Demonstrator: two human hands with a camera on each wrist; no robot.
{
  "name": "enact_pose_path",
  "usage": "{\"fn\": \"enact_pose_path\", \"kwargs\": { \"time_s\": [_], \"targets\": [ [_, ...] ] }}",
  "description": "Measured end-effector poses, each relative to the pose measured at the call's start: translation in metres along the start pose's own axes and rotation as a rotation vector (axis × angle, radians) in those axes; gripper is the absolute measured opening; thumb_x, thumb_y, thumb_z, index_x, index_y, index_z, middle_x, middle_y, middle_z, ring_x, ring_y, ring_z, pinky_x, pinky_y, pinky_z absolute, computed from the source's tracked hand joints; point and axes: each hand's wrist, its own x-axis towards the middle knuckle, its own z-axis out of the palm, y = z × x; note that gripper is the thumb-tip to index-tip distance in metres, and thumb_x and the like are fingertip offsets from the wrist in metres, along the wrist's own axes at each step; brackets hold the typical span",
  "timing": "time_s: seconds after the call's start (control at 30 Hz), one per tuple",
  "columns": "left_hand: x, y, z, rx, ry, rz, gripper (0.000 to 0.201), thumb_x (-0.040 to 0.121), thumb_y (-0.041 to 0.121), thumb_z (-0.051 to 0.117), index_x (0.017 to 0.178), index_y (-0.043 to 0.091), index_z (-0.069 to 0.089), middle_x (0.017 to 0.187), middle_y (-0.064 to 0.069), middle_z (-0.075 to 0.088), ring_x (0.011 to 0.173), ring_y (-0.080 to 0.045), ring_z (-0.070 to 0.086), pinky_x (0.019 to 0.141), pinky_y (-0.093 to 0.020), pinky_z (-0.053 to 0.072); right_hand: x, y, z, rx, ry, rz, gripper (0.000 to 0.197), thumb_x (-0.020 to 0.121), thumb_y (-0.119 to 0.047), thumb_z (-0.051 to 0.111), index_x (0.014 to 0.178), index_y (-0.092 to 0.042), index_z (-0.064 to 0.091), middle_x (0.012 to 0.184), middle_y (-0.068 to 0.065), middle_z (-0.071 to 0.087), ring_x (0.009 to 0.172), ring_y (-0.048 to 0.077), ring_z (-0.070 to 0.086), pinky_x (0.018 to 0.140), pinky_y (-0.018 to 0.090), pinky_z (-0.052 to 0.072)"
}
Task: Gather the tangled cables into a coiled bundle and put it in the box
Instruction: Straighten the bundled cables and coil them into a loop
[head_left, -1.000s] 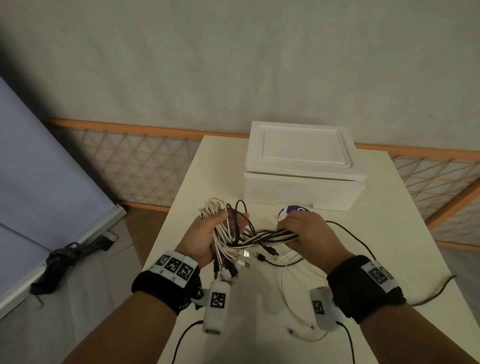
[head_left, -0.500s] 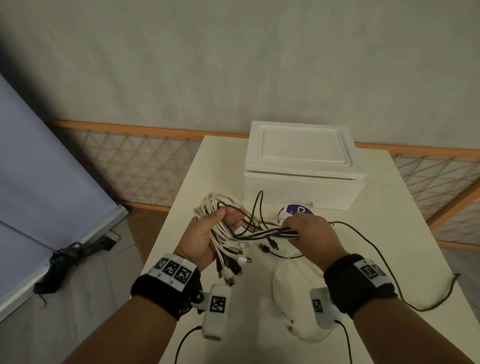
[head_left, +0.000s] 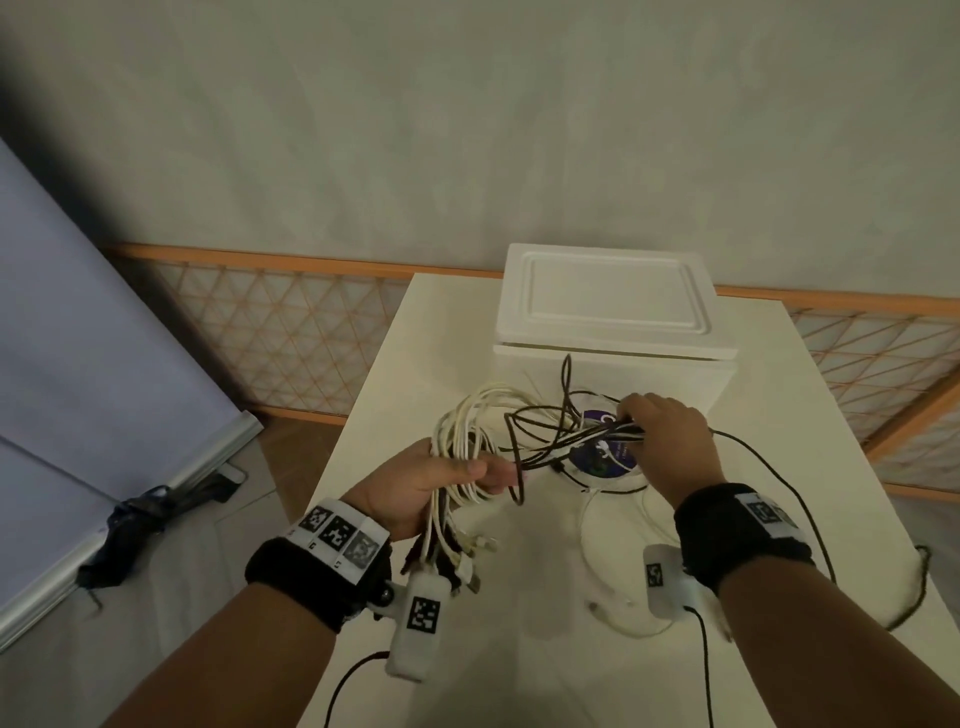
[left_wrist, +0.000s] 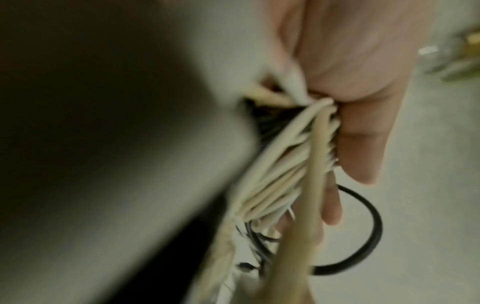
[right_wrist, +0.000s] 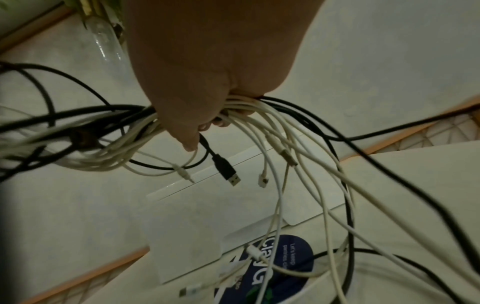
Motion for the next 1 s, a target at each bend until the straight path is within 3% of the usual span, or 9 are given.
{"fn": "enact_pose_path", "kwargs": {
  "time_s": [0.13,0.2,0.33,0.4,0.47,0.53,0.63,0.8,1.0],
  "targets": [
    [0.002,-0.004,-0.006,0.162,0.071,-0.030,0.018,0.078,0.020,0.064,0.079,0.008,0.077,0.095,-0.018,0.072,0.091,-0.026,0.067,0.086,-0.033,0.052,-0.002,-0.008,-0.001,-0.096,-0.278,-0.008,0.028,0.076,-0.031,0.071,0.100,-0.032,0.057,0.093,-0.009,0.061,0.088,0.020,0.060,0.076,0.036,0.045],
    [0.002,-0.005,-0.005,0.220,0.059,-0.009,0.019,0.080,0.022,0.064,0.076,0.009,0.076,0.089,-0.018,0.073,0.090,-0.028,0.068,0.088,-0.035,0.050,-0.002,-0.015,-0.008,-0.021,-0.543,0.002,0.064,0.067,-0.041,0.075,0.124,-0.040,0.045,0.121,-0.011,0.052,0.115,0.018,0.048,0.096,0.042,0.039],
    [0.005,0.000,0.001,0.450,-0.093,-0.015,0.023,0.082,0.034,0.066,0.078,0.014,0.076,0.086,-0.009,0.075,0.093,-0.023,0.069,0.098,-0.038,0.046,0.003,-0.055,-0.046,0.484,-0.483,-0.110,0.097,0.064,-0.012,0.074,0.144,-0.035,0.023,0.139,-0.015,0.028,0.130,0.007,0.024,0.113,0.033,0.023],
    [0.008,0.003,0.007,0.501,-0.198,-0.049,0.025,0.083,0.031,0.067,0.084,0.008,0.074,0.088,-0.007,0.075,0.093,-0.022,0.069,0.097,-0.038,0.048,0.007,-0.083,-0.054,0.424,-0.510,-0.315,0.101,0.063,-0.009,0.074,0.146,-0.034,0.020,0.141,-0.017,0.025,0.130,0.002,0.020,0.113,0.030,0.014],
    [0.010,0.002,0.012,0.470,-0.256,-0.052,0.022,0.084,0.021,0.068,0.092,0.001,0.071,0.089,-0.008,0.074,0.091,-0.022,0.068,0.092,-0.035,0.050,0.010,-0.097,-0.042,0.370,-0.560,-0.448,0.082,0.066,-0.014,0.075,0.137,-0.029,0.039,0.136,-0.010,0.046,0.126,0.007,0.038,0.111,0.030,0.026],
    [0.010,0.000,0.012,0.382,-0.239,-0.022,0.014,0.083,0.008,0.068,0.096,0.002,0.068,0.089,-0.010,0.073,0.089,-0.024,0.068,0.088,-0.035,0.051,0.012,-0.098,-0.033,0.428,-0.532,-0.393,0.042,0.074,-0.013,0.072,0.114,-0.021,0.059,0.106,-0.006,0.065,0.097,0.006,0.059,0.089,0.026,0.047],
    [0.006,-0.009,-0.002,0.141,-0.163,0.010,0.039,0.069,0.017,0.083,0.104,0.008,0.068,0.095,-0.014,0.071,0.091,-0.027,0.068,0.084,-0.036,0.052,0.012,-0.091,-0.030,0.645,-0.413,-0.232,0.016,0.079,0.000,0.066,0.091,-0.012,0.068,0.081,-0.006,0.067,0.073,0.000,0.059,0.070,0.017,0.047],
    [0.006,-0.020,-0.016,0.076,-0.134,-0.035,0.052,0.056,0.048,0.087,0.095,0.015,0.076,0.096,-0.007,0.072,0.093,-0.022,0.064,0.091,-0.040,0.041,0.011,-0.080,-0.031,0.701,-0.312,-0.258,0.037,0.071,0.016,0.051,0.084,-0.013,0.071,0.076,-0.013,0.065,0.076,-0.004,0.060,0.071,0.010,0.045],
    [0.010,-0.026,-0.031,0.048,0.065,-0.016,0.041,0.059,0.040,0.087,0.083,0.008,0.077,0.093,-0.009,0.073,0.096,-0.024,0.068,0.091,-0.034,0.052,0.012,-0.043,-0.044,0.856,-0.159,-0.051,0.055,0.064,0.028,0.050,0.079,-0.020,0.072,0.074,-0.006,0.071,0.073,0.005,0.066,0.071,0.018,0.051]
  ]
}}
